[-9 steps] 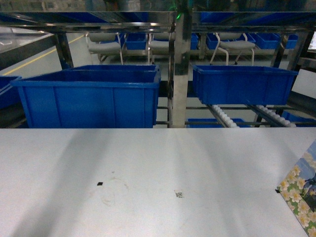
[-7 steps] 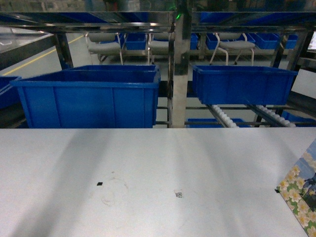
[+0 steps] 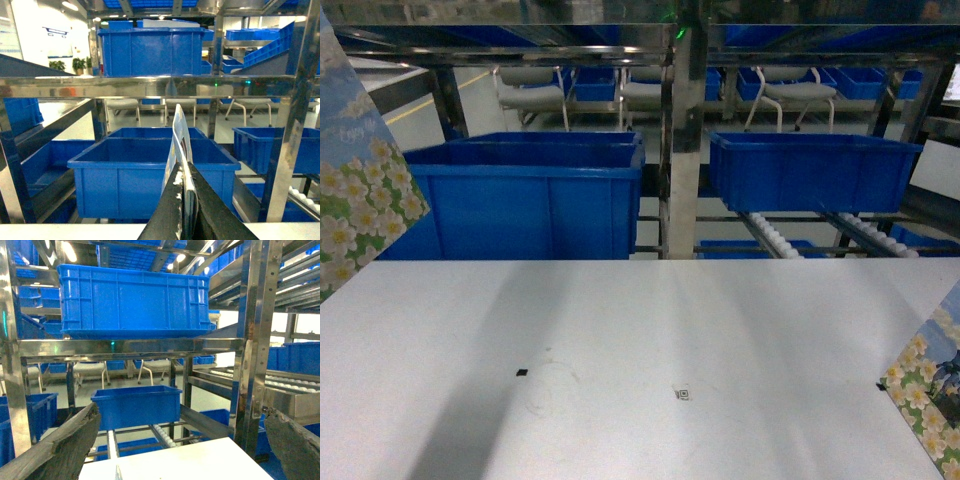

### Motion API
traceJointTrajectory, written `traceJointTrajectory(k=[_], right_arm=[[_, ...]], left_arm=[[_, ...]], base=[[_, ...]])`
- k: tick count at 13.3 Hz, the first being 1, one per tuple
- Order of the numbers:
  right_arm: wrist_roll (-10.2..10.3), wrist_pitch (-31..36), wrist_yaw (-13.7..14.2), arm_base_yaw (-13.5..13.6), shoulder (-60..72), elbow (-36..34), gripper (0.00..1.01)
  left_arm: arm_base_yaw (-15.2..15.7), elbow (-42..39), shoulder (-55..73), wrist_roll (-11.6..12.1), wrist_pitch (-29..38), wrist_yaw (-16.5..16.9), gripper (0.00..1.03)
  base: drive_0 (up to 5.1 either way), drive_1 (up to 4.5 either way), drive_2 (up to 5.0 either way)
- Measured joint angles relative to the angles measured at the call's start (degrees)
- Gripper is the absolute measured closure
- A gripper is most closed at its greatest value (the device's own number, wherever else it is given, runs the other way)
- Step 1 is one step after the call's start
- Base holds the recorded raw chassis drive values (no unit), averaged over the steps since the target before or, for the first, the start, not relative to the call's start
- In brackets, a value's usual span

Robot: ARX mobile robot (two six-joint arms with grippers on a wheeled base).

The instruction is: Move flower gift bag to table near conveyor

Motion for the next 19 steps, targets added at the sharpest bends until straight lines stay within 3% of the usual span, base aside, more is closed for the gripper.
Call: traceJointTrajectory(k=[3,5,8,16,19], right_arm=[[0.0,-0.02,0.0,0.0,0.0,0.0,0.03],[0.0,0.0,0.0,0.0,0.0,0.0,0.03],[-0.02,0.0,0.0,0.0,0.0,0.0,0.03],[0.0,0.0,0.0,0.0,0.0,0.0,0.03],[0.0,-0.02,0.0,0.0,0.0,0.0,0.03]], left_arm=[[-1.46,2.6,8.5,-0.24,5.7,-2.78,1.01],[-4.44,3.5,17.25,-0.42,10.12,-5.4,1.01],[-7.85,6.23,27.67,-1.73,10.1,-8.22,1.01],[-3.37,13.64,42.73,-6.67,10.03,-7.37,1.01],[-5.53,15.04,43.19,-7.39,10.21,-7.63,1.01]], base=[[0.0,0.0,0.0],[0.0,0.0,0.0],[0.0,0.0,0.0],[0.0,0.0,0.0],[0.0,0.0,0.0]])
